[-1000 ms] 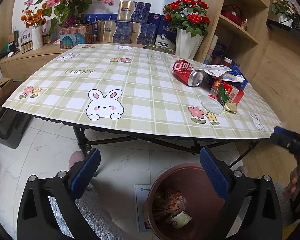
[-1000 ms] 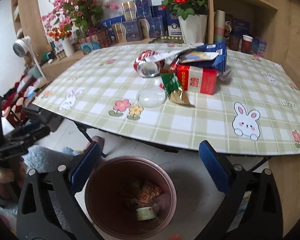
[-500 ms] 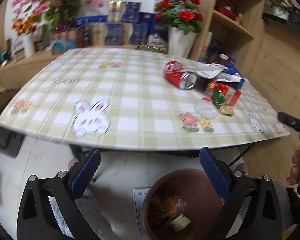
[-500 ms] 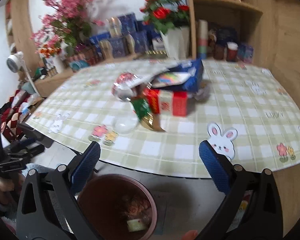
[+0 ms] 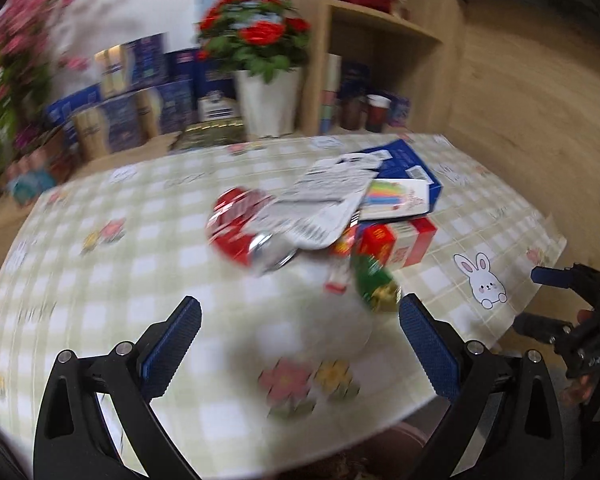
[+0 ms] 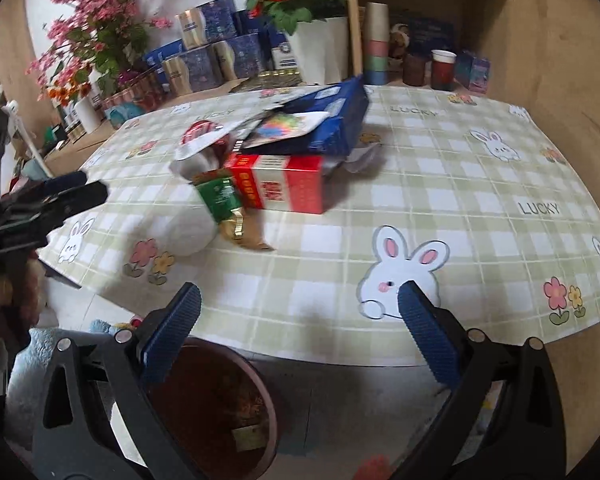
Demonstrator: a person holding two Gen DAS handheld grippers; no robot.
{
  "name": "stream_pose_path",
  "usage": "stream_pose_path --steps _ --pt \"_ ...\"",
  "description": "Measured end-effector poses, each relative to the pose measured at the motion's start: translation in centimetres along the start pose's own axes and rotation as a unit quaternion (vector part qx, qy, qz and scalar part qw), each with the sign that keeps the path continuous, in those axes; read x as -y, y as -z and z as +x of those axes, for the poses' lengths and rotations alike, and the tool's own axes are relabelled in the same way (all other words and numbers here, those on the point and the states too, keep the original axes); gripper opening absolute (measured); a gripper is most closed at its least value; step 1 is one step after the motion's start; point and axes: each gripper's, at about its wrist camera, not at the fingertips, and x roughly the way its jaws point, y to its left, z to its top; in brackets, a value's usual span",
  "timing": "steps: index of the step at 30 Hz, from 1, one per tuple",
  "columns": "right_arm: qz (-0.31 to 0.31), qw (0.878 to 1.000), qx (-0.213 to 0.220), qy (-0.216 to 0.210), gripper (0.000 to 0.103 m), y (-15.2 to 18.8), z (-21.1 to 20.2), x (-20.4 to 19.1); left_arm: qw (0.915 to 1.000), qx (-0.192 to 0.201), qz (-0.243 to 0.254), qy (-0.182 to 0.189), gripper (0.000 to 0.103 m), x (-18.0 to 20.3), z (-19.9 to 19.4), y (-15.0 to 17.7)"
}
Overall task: Collect trash
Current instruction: 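Grasp the white printed paper card with the left gripper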
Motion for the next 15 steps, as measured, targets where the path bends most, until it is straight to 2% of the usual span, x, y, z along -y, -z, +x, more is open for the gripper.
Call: stream_pose_path --steps 2,5,12,15 --pt "0.021 1.0 0.003 0.006 0.097 0.1 0.0 1.3 0.9992 0.0 0.039 0.008 0.091 1.5 1.9 -1.6" --pt "0.045 0.999 -0.001 -0.007 0.097 0.3 0.2 2.9 0.9967 -0.024 0.078 0.0 0.08 2.9 4.9 -3.4" --pt "0.069 0.998 0.002 -0.001 0.097 0.8 0.8 5.4 0.9862 -0.066 0.144 -0.048 0.075 4.0 10.6 -5.9" --pt "0.074 0.997 -0.001 0.014 0.097 1.1 1.0 6.2 0.9777 -0.082 0.179 -0.073 0.066 4.2 12.1 -6.4"
